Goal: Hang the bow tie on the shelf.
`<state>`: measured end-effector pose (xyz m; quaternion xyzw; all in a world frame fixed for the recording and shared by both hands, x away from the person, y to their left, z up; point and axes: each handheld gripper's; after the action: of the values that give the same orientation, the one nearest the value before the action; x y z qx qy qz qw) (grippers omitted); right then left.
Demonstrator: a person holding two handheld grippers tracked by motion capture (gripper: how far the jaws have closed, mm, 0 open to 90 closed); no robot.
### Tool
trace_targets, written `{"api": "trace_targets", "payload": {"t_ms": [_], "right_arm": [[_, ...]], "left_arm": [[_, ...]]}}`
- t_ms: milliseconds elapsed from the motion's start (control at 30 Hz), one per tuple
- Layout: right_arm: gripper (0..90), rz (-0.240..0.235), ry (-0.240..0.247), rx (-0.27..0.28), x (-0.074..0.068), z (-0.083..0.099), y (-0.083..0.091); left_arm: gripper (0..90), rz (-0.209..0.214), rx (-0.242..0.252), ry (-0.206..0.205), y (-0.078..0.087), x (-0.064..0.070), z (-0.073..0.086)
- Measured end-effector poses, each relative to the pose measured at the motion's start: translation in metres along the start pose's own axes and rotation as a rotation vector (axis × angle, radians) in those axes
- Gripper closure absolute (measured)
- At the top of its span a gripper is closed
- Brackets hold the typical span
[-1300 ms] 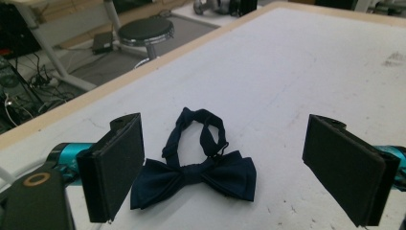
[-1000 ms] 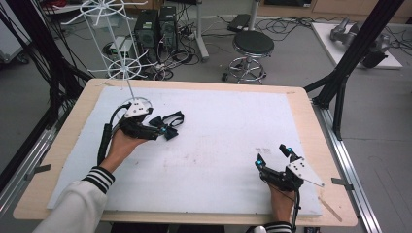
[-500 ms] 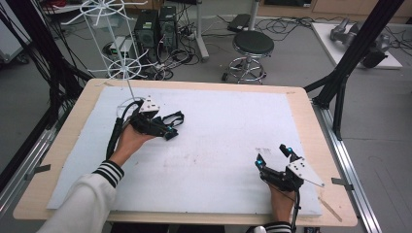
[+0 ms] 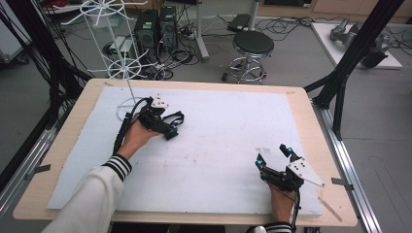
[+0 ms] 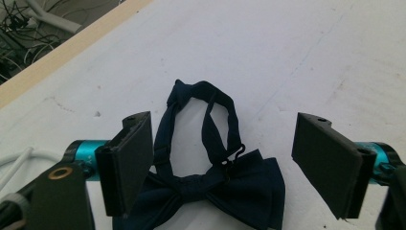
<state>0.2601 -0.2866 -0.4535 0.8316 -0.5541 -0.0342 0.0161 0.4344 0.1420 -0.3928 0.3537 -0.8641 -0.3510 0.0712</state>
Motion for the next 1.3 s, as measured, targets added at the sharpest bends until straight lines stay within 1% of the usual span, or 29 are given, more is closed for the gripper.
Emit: {"api": "trace_targets", "payload": {"t_ms": [67,100,133,167,200,300,333,367,400,467,500,567,600,633,667,700,733,800,933,1000,1067,1100,1133,1233,1267,1300], "right_arm": [[9.3,0.0,0.0,0.0,0.0,0.0,0.0],[9.3,0.0,-0.001,0.0,0.0,0.0,0.0],[9.3,0.001,0.003,0.003,0.0,0.0,0.0],[9.3,0.0,0.0,0.002,0.0,0.0,0.0],[9.3,0.001,0.003,0.004,0.0,0.0,0.0],[9.3,0.0,0.003,0.004,0.0,0.0,0.0],[9.3,0.001,0.004,0.006,0.001,0.0,0.0],[9.3,0.001,0.004,0.005,0.001,0.0,0.0],[9.3,0.003,0.004,0.006,0.001,0.0,0.0],[9.3,0.0,-0.002,0.004,0.0,0.0,0.0],[9.3,0.0,0.001,0.007,0.001,0.0,0.0],[9.3,0.0,-0.002,0.007,0.001,0.0,0.0],[9.3,0.001,-0.006,0.007,0.001,0.0,0.0],[9.3,0.001,-0.006,0.007,0.001,0.0,0.0],[9.3,0.002,-0.006,0.007,0.001,0.0,0.0],[9.3,0.002,-0.008,0.01,0.001,0.0,0.0],[9.3,0.002,-0.008,0.01,0.001,0.0,0.0],[9.3,0.0,-0.003,0.009,0.001,0.0,0.0],[9.3,-0.001,-0.006,0.009,0.001,0.0,0.0],[9.3,-0.002,-0.009,0.008,0.001,0.0,0.0],[9.3,-0.001,-0.004,0.013,0.002,0.0,0.0],[9.3,-0.001,-0.004,0.013,0.002,0.0,0.0],[9.3,-0.001,-0.003,0.013,0.002,0.0,0.0],[9.3,0.001,-0.008,0.01,0.002,0.0,0.0],[9.3,0.001,-0.01,0.011,0.002,0.0,0.0],[9.3,0.001,-0.007,0.011,0.002,0.0,0.0]], "left_arm": [[26.1,0.0,-0.028,-0.009,-0.003,-0.001,-0.003],[26.8,0.0,-0.025,0.0,-0.004,-0.001,-0.004],[27.0,-0.001,-0.027,0.002,-0.006,0.0,-0.005],[27.4,-0.001,-0.046,-0.008,-0.007,-0.001,-0.007],[27.9,0.0,-0.056,-0.006,-0.008,-0.001,-0.008],[28.3,0.001,-0.078,-0.007,-0.011,-0.001,-0.012],[28.5,0.001,-0.078,-0.007,-0.011,-0.001,-0.012],[28.7,0.002,-0.096,-0.007,-0.013,-0.001,-0.013],[29.0,0.005,-0.107,-0.012,-0.015,-0.002,-0.013],[29.9,0.005,-0.13,-0.009,-0.018,-0.001,-0.013],[30.6,0.005,-0.13,-0.009,-0.018,-0.001,-0.013],[31.6,0.007,-0.151,-0.011,-0.021,-0.001,-0.013],[32.5,0.008,-0.173,-0.013,-0.024,0.0,-0.013],[32.7,0.008,-0.173,-0.013,-0.024,0.0,-0.013],[33.7,0.01,-0.18,0.002,-0.026,0.001,-0.013],[34.5,0.012,-0.18,0.007,-0.027,0.002,-0.013],[34.5,0.008,-0.192,0.002,-0.027,0.002,-0.014],[38.4,0.005,-0.21,0.005,-0.029,0.003,-0.016],[42.2,0.001,-0.224,-0.005,-0.032,0.004,-0.02],[42.5,-0.004,-0.23,-0.011,-0.033,0.004,-0.021],[46.8,-0.002,-0.243,-0.01,-0.035,0.004,-0.023],[46.8,-0.002,-0.253,-0.004,-0.036,0.004,-0.023],[48.6,0.001,-0.263,-0.008,-0.037,0.005,-0.023],[50.1,0.002,-0.273,-0.008,-0.038,0.006,-0.023],[51.3,-0.007,-0.283,-0.01,-0.04,0.007,-0.023],[51.3,-0.007,-0.283,-0.01,-0.04,0.007,-0.023]]}}
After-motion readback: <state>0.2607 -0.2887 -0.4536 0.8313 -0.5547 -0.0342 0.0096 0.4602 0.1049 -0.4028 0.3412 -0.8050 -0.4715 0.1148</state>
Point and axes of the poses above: each handheld gripper's, and its own axes: y roughly backward along the jaws, z roughly out of its underside, x roughly to its right, and after that the axes turned 1 degree about z, right-handed
